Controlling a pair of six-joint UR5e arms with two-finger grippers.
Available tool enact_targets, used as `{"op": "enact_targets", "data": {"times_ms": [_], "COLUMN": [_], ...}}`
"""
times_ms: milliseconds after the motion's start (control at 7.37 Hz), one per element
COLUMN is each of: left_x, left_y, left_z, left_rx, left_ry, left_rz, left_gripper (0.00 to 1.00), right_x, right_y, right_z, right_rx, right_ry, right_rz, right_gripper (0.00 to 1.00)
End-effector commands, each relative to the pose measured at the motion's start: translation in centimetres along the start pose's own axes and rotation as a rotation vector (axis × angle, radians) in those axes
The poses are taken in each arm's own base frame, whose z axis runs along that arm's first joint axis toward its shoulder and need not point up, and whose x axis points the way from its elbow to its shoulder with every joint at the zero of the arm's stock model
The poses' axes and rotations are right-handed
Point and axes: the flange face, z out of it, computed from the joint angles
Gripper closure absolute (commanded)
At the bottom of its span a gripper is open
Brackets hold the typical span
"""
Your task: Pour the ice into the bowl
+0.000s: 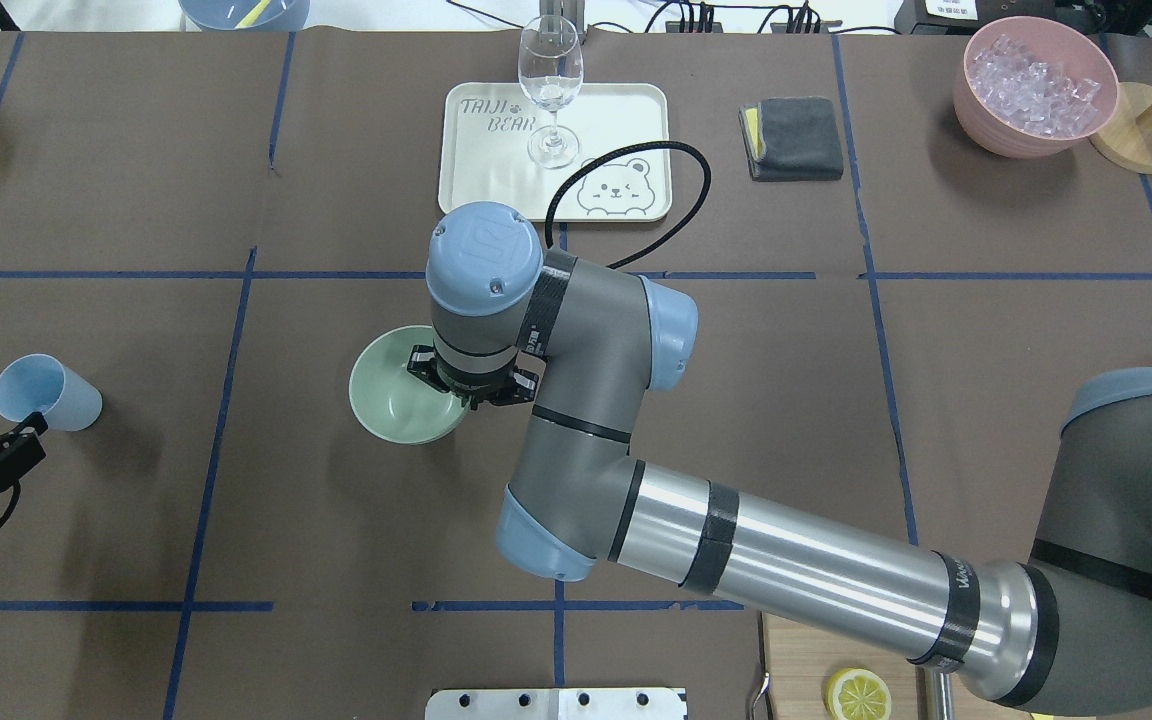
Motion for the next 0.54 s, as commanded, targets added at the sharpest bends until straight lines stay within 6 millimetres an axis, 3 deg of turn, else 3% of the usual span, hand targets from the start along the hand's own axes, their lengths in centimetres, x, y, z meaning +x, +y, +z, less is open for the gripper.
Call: {"op": "enact_targets", "data": {"times_ms": [0, 136, 407], "left_x": [0.5, 0.9, 0.2], "left_y": [1.4, 2.1, 2.9], "left_z": [2.0, 2.9, 3.7], "left_rx": [0.049, 0.065, 0.107], "left_ry": [-0.009, -0.012, -0.032], "left_rz": [0.007, 0.010, 0.033], "left_gripper": [0.00, 0.00, 0.00], "right_x": [-0.4, -0.5, -1.5], "right_y": [-0.3, -0.3, -0.3], "right_z": [1.5, 1.5, 0.4], "right_rx": [0.018, 0.020, 0.031], "right_ry": [-0.009, -0.022, -0.053], "right_rz": [-0.006, 0.014, 0.048], "right_gripper": [0.91, 0.01, 0.00]}}
